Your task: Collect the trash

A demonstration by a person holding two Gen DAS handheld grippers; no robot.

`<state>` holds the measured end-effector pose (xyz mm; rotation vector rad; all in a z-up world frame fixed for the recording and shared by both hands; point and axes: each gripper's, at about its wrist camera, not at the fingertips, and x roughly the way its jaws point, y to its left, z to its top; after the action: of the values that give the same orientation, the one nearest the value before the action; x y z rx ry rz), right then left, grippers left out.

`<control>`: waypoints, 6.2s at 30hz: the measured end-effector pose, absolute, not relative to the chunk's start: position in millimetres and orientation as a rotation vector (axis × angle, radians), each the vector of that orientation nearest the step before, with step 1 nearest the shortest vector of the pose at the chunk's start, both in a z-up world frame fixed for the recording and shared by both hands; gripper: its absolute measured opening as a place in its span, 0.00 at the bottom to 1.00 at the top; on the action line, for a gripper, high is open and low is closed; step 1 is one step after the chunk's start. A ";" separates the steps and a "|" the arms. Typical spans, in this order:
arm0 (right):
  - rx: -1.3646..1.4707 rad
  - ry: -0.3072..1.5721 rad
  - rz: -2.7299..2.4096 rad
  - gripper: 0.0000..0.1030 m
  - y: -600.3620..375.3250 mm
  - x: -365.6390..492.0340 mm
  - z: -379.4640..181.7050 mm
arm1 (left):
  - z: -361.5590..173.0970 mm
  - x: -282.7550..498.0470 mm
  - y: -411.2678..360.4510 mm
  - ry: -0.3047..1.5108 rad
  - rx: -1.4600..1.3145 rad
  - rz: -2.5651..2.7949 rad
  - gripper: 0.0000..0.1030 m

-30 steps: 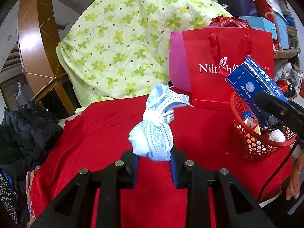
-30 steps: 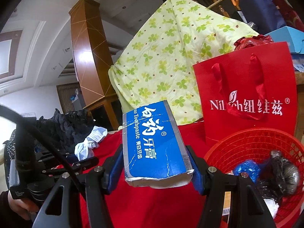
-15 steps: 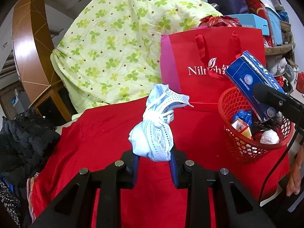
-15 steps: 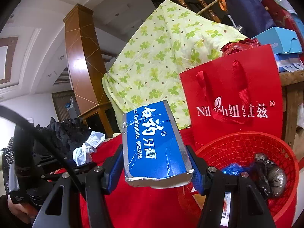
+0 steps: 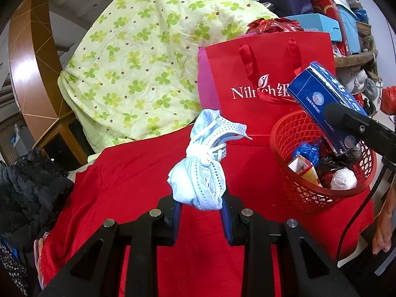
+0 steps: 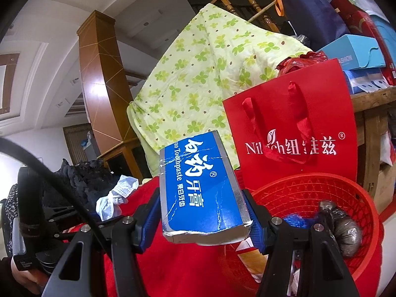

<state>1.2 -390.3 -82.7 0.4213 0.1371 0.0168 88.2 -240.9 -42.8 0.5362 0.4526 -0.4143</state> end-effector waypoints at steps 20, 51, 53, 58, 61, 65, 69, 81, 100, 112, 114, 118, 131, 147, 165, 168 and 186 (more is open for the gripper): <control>0.450 0.122 -0.030 0.63 -404.1 -18.5 -84.5 | -48.6 81.4 -266.5 0.455 0.565 -0.458 0.29; 0.530 0.097 -0.109 0.63 -411.9 -42.5 -86.6 | -49.4 77.1 -309.0 0.443 0.608 -0.552 0.29; 0.537 0.096 -0.118 0.64 -414.8 -43.6 -87.1 | -49.1 76.5 -312.5 0.442 0.608 -0.561 0.29; 0.569 0.093 -0.128 0.64 -425.4 -46.5 -89.7 | -51.0 75.9 -321.4 0.438 0.616 -0.577 0.29; 0.579 0.091 -0.139 0.64 -429.6 -48.1 -90.6 | -51.7 76.7 -325.0 0.440 0.611 -0.589 0.29; 0.614 0.089 -0.146 0.64 -439.4 -50.3 -93.6 | -54.5 77.7 -331.2 0.453 0.579 -0.652 0.29; 0.666 0.094 -0.160 0.64 -452.8 -52.8 -98.7 | -60.3 78.9 -338.6 0.470 0.536 -0.751 0.29; 0.861 0.147 -0.158 0.72 -486.5 -48.4 -121.9 | -86.0 91.5 -360.0 0.590 0.433 -0.888 0.64; 0.731 0.101 -0.170 0.82 -453.4 -37.4 -103.9 | -68.4 88.7 -283.1 0.546 0.412 -0.632 0.86; 0.645 0.112 -0.248 0.82 -433.5 -32.7 -103.3 | -40.8 82.5 -244.6 0.491 0.388 -0.547 0.88; 0.617 0.119 -0.274 0.82 -427.4 -36.1 -102.4 | -37.8 80.0 -240.4 0.480 0.390 -0.540 0.89; 0.560 0.124 -0.327 0.82 -409.0 -54.8 -100.4 | -31.1 76.0 -231.6 0.454 0.394 -0.530 0.94; 0.398 0.172 -0.448 0.89 -357.9 -124.9 -42.4 | -9.7 47.0 -204.0 0.390 0.382 -0.516 0.96; 0.378 0.298 -0.456 0.89 -309.2 -144.0 2.3 | 34.3 12.4 -153.7 0.325 0.334 -0.458 0.98; 0.316 0.317 -0.473 0.89 -279.4 -159.5 22.6 | 55.9 -6.4 -141.6 0.289 0.328 -0.451 0.98; 0.304 0.318 -0.473 0.89 -274.9 -162.1 25.3 | 56.7 -8.5 -140.6 0.291 0.327 -0.445 0.98; 0.295 0.355 -0.470 0.89 -270.2 -154.1 19.2 | 52.9 -7.9 -129.1 0.306 0.324 -0.420 0.98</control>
<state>-154.1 -270.2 19.2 0.2947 0.3548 -0.4697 -7.9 -129.1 52.9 0.3242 0.3059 -0.4196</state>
